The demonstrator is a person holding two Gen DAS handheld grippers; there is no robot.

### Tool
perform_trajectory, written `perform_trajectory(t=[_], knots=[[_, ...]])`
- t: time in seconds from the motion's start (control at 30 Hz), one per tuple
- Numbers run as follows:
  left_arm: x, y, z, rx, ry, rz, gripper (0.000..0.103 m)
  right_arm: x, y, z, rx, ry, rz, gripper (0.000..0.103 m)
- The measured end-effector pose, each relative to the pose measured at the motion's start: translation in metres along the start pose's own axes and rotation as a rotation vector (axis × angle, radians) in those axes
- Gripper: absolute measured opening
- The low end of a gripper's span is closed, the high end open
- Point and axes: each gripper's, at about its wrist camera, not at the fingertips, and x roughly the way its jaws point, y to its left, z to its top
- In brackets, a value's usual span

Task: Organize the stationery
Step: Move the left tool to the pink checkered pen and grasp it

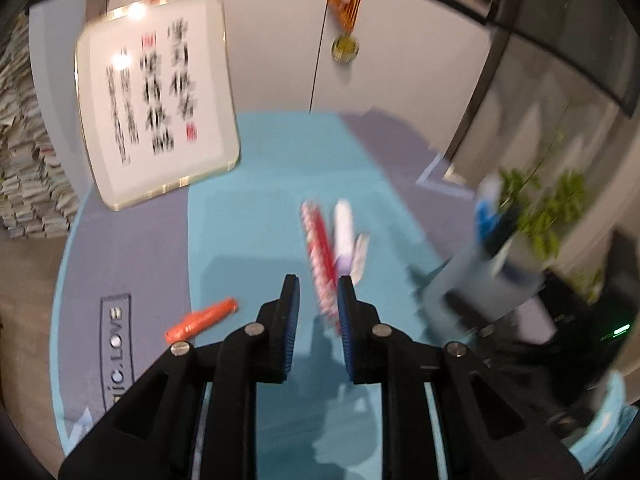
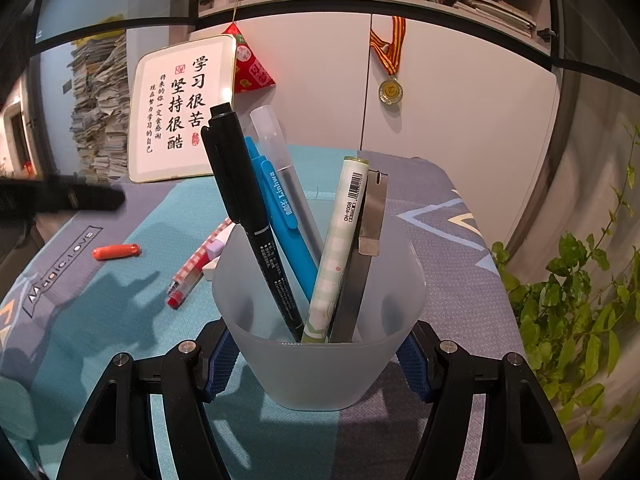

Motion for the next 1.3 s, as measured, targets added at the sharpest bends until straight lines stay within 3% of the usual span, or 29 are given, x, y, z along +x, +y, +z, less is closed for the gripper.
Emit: perform_trajectory(t=[0.3,0.77,0.97,1.07,1.3], knots=[[0.050,0.001,-0.025,0.058,0.121,0.020,0.017,0.001,0.000,0.001,0.001,0.006,0.002,0.069],[0.054,-0.009,-0.033,0.113,0.110,-0.001,0.020,0.001,0.000,0.001,0.001,0.006,0.002,0.069],[0.060,0.003,-0.027,0.053,0.099,0.058,0.020,0.002,-0.001,0.001,0.001,0.006,0.002,0.069],[0.060,0.014,-0.023,0.000,0.117,0.049,0.011,0.002,0.000,0.001,-0.001,0.006,0.000,0.069],[0.072,0.008,-0.009,-0.001,0.113,0.056,0.016,0.002,0.000,0.001,0.000,0.006,0.000,0.069]])
